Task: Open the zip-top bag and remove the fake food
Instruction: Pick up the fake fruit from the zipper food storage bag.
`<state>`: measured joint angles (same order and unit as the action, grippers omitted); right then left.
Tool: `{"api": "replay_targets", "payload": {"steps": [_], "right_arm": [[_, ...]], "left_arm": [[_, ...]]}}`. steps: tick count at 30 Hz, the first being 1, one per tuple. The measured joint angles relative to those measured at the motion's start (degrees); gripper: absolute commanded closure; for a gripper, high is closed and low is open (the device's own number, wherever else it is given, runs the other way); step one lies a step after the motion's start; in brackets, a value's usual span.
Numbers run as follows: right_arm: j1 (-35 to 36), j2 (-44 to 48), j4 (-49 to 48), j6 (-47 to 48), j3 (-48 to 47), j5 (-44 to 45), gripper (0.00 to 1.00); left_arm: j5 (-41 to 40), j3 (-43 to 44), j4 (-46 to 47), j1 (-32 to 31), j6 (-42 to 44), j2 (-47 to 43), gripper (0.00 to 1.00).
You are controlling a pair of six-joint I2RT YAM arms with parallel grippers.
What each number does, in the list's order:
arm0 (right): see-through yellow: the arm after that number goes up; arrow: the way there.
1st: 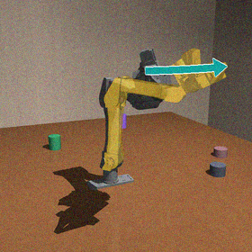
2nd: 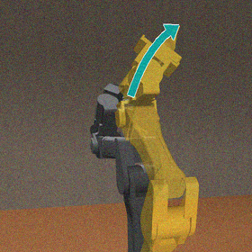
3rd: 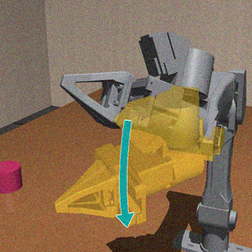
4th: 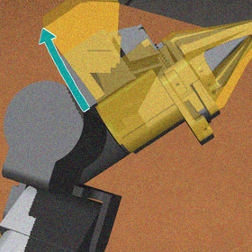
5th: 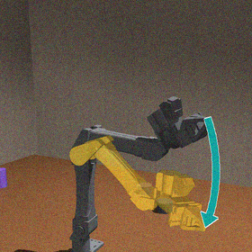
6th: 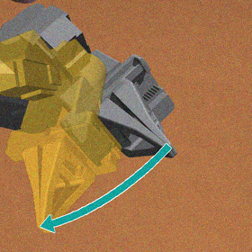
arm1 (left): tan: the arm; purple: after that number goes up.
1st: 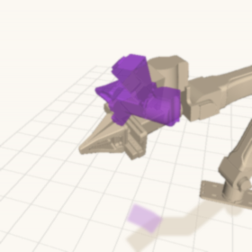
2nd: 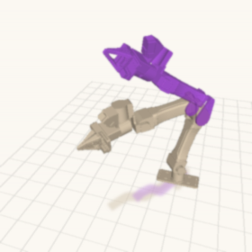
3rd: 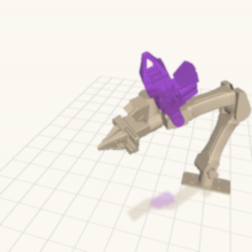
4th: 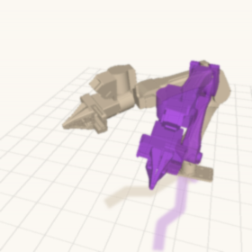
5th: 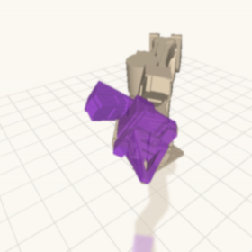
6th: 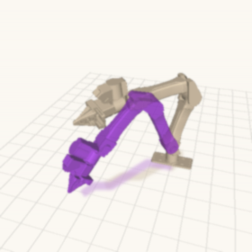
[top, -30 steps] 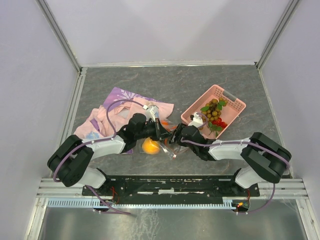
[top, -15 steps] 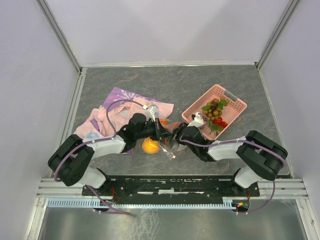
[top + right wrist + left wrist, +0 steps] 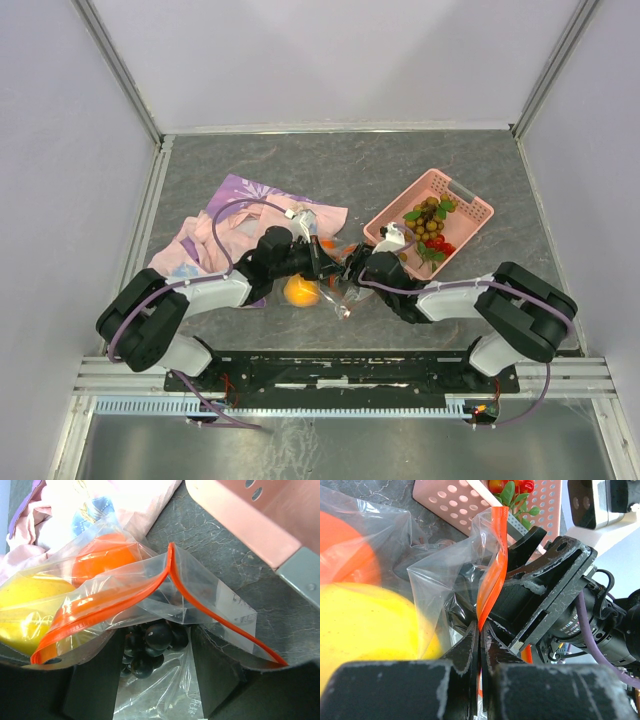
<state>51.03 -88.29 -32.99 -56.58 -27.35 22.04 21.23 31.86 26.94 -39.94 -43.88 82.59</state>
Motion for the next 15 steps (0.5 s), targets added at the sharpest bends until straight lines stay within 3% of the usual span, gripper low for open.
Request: {"api": "replay_targets", "payload": {"steps": [8, 15], "right_arm": [[0.0, 2.1, -0.9, 3.0, 0.4, -0.4, 0.45], [0.0, 0.1, -1.6, 2.6, 0.0, -1.0, 0.35]], "left_arm": [[-0.2, 0.0, 0.7, 0.1, 0.0, 0.0, 0.97], [-0.2, 0.0, 0.4, 0.1, 0.0, 0.0, 0.97]]}}
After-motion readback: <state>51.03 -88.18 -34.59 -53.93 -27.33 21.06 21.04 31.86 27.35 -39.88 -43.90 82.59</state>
